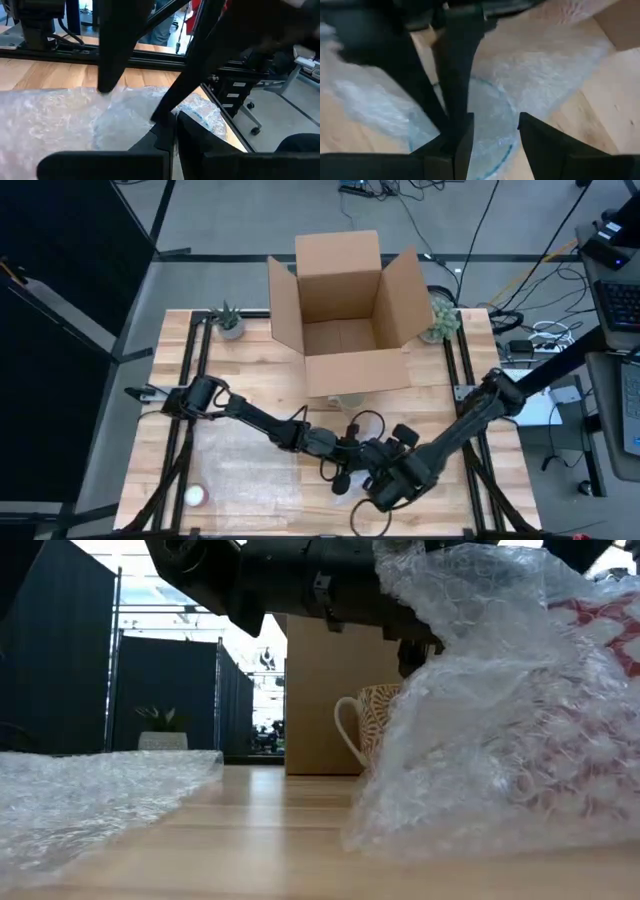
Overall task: Wrap mug
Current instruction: Wrap the red mug with the right transparent bubble wrap
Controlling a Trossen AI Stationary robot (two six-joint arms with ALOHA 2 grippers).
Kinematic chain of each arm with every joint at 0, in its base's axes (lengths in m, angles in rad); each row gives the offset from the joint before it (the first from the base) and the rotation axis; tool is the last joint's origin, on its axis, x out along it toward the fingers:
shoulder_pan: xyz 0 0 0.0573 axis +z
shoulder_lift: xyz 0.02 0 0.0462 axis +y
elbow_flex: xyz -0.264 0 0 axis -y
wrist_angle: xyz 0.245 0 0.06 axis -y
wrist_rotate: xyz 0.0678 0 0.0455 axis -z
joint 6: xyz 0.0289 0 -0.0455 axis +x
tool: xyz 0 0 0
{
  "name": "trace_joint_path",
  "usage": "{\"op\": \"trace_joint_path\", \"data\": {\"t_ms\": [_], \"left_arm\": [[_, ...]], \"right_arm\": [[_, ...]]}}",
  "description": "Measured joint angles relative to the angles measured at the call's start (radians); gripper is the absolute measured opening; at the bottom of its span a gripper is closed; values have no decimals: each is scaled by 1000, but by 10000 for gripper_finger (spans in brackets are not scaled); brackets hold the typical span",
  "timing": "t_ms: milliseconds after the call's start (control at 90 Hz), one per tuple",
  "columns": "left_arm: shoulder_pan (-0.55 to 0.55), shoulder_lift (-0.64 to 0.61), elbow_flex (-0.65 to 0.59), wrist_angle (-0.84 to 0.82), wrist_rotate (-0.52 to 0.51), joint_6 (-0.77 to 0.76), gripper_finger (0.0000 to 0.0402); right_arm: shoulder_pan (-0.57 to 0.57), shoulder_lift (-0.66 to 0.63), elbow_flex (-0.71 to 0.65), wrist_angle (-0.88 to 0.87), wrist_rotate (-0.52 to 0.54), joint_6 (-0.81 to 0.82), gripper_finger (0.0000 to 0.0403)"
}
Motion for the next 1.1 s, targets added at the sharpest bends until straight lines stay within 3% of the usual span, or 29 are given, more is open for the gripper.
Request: {"op": "trace_joint_path", "data": {"t_ms": [300,778,933,1100], "left_arm": [[-10,0,0,1,14,2,0],[-6,0,0,-5,37,-28,4],[-7,-2,1,-9,53,-29,52],[0,-14,1,-24,147,-28,127]], "right_arm": [[31,44,1,17,-9,128,143],[34,78,1,-10,-17,133,143],[35,79,-1,-12,-20,117,143],[35,81,-1,-10,-28,103,143]]}}
